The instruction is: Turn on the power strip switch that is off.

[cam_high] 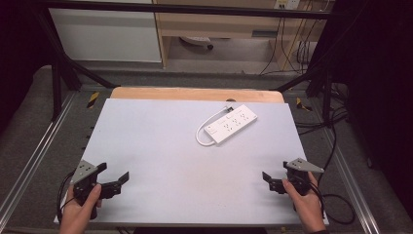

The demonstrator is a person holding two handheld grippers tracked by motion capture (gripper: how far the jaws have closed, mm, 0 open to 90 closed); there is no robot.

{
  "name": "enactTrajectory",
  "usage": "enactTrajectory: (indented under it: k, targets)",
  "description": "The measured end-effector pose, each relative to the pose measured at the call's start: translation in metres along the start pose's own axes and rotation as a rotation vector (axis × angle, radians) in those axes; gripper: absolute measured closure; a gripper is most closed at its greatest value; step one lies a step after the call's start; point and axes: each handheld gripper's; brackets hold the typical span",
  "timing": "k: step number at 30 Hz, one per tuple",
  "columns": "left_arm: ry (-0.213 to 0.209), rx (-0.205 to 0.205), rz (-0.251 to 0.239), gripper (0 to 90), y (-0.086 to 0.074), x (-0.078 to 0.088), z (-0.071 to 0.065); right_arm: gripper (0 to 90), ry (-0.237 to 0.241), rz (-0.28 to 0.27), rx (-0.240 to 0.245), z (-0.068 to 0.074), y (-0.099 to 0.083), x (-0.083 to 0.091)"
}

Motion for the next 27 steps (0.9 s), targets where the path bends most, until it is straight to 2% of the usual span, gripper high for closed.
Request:
enactTrajectory:
  k: [13,19,27]
  targets:
    - [-0.014,-0.007,0.016,6.5,-0.002,-0.002,-0.001,4.2,-0.014,0.007,-0.012,-0.003,0.001,0.001]
    - [-0.021,-0.007,0.017,6.5,-0.002,-0.003,-0.002,3.5,0.012,-0.012,-0.033,-0.003,0.007,0.003]
    - [-0.028,-0.007,0.021,6.4,-0.002,-0.003,-0.002,5.7,0.023,-0.037,-0.059,-0.004,0.013,0.004]
Point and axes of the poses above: each handheld gripper's, and its own axes: x roughly backward along the jaws, y roughly out of its top, z roughly to its left, and after that the axes turned 11 degrees about -z, right-handed
